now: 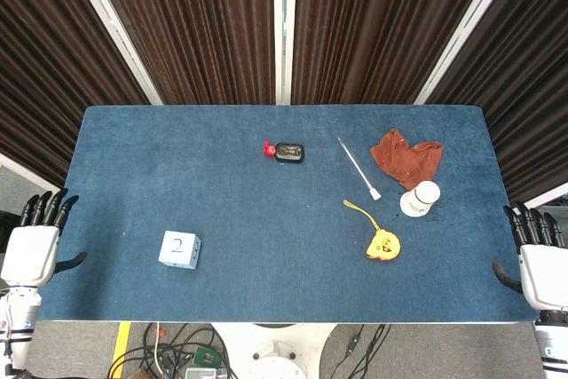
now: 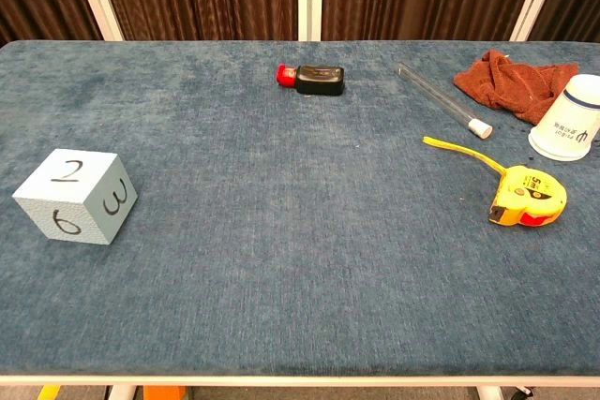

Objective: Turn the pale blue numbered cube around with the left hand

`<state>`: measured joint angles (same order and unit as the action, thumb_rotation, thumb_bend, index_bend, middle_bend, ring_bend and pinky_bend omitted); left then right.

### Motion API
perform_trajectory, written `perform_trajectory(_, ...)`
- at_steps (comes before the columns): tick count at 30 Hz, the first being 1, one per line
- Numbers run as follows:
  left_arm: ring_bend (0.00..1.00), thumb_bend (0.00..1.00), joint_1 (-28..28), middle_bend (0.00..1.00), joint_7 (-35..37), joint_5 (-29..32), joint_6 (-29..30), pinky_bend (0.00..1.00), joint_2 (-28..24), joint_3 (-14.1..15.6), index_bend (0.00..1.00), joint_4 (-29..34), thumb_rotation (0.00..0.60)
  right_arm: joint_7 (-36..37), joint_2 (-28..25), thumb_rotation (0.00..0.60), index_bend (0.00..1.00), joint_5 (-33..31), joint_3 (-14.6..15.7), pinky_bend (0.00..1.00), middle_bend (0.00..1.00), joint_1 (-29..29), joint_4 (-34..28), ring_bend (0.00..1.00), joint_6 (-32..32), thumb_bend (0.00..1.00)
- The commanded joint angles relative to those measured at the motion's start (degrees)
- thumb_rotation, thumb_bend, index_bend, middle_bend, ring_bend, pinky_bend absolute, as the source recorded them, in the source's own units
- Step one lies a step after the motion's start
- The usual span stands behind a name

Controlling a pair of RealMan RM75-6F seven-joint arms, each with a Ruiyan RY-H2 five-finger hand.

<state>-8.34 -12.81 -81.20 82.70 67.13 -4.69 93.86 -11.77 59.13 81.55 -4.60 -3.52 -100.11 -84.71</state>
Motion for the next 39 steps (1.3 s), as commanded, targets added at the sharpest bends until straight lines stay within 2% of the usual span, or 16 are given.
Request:
perform_trajectory(1,0.00,0.00,0.00,0.04,-0.08,0.14,-0.12,0.05,-0.10,0.07,0.11,0.24,0.600,0.07,-0.05,0.600,0.00,-0.02,0.00,0.00,0.00,0.03,0.02,0.00,0.00,0.18)
perform_trajectory(7,0.00,0.00,0.03,0.04,0.89,-0.17,-0.15,0.05,-0.80,0.24,0.11,1.33,0.600,0.36,-0.36,0.600,0.00,-0.08,-0.17,0.00,0.00,0.01,-0.09,0.00,-0.08,0.18)
perform_trajectory(11,0.00,0.00,-0.52,0.04,4.76,-2.05,-0.91,0.06,-1.98,0.64,0.11,2.90,0.600,0.84,-0.60,0.600,0.00,-0.36,-0.37,0.00,0.00,0.06,-0.44,0.00,-0.15,0.18)
perform_trajectory(13,0.01,0.00,-1.00,0.05,6.88,-3.19,-1.24,0.12,-2.64,0.65,0.11,3.56,0.600,0.86,-0.72,0.600,0.00,-0.55,-0.54,0.00,0.00,0.02,-0.60,0.00,-0.18,0.18)
perform_trajectory(14,0.03,0.00,-1.34,0.07,7.41,-4.07,-1.21,0.19,-2.93,0.59,0.11,3.58,0.600,0.81,-0.78,0.600,0.00,-0.62,-0.66,0.00,0.00,-0.04,-0.69,0.00,-0.21,0.18)
perform_trajectory(16,0.13,0.01,-1.86,0.16,6.89,-5.05,-1.06,0.33,-3.11,0.40,0.11,3.39,0.600,0.82,-0.82,0.600,0.00,-0.57,-0.75,0.00,0.00,-0.06,-0.84,0.00,-0.31,0.18)
perform_trajectory(17,0.24,0.03,-2.27,0.25,6.26,-5.45,-1.29,0.42,-3.18,0.31,0.11,3.48,0.600,0.81,-0.88,0.600,0.00,-0.50,-0.73,0.00,0.00,-0.06,-0.93,0.00,-0.33,0.18)
perform_trajectory(19,0.53,0.13,-3.09,0.50,5.57,-5.60,-2.87,0.64,-3.62,0.58,0.11,4.20,0.600,0.58,-1.03,0.600,0.00,-0.33,-0.66,0.00,0.00,-0.08,-0.98,0.00,-0.32,0.18)
perform_trajectory(20,0.62,0.17,-3.77,0.58,5.55,-5.34,-4.80,0.70,-4.21,1.02,0.11,5.14,0.600,0.36,-1.17,0.600,0.00,-0.22,-0.64,0.00,0.00,-0.09,-0.99,0.00,-0.36,0.18)
perform_trajectory(22,0.73,0.27,-4.96,0.69,5.21,-4.74,-8.13,0.78,-5.21,1.73,0.12,6.49,0.600,0.26,-1.39,0.600,0.00,-0.23,-0.66,0.00,0.00,0.00,-1.05,0.00,-0.52,0.18)
perform_trajectory(25,0.81,0.38,-7.09,0.77,4.05,-3.80,-13.91,0.83,-6.69,3.10,0.13,8.92,0.600,0.41,-1.98,0.600,0.00,-0.72,-0.87,0.00,0.00,0.15,-1.40,0.00,-0.68,0.18)
perform_trajectory(32,0.83,0.44,-14.02,0.80,3.15,-0.90,-31.99,0.84,-13.94,7.56,0.14,18.59,0.600,0.38,-2.66,0.600,0.00,-1.24,-1.21,0.00,0.00,0.18,-2.06,0.00,-0.80,0.18)
perform_trajectory(39,0.83,0.49,-17.40,0.80,-1.03,0.88,-37.97,0.84,-16.85,9.29,0.21,23.96,0.600,0.43,-2.49,0.600,0.00,-1.88,-1.37,0.00,0.00,-0.12,-2.00,0.00,-0.18,0.18)
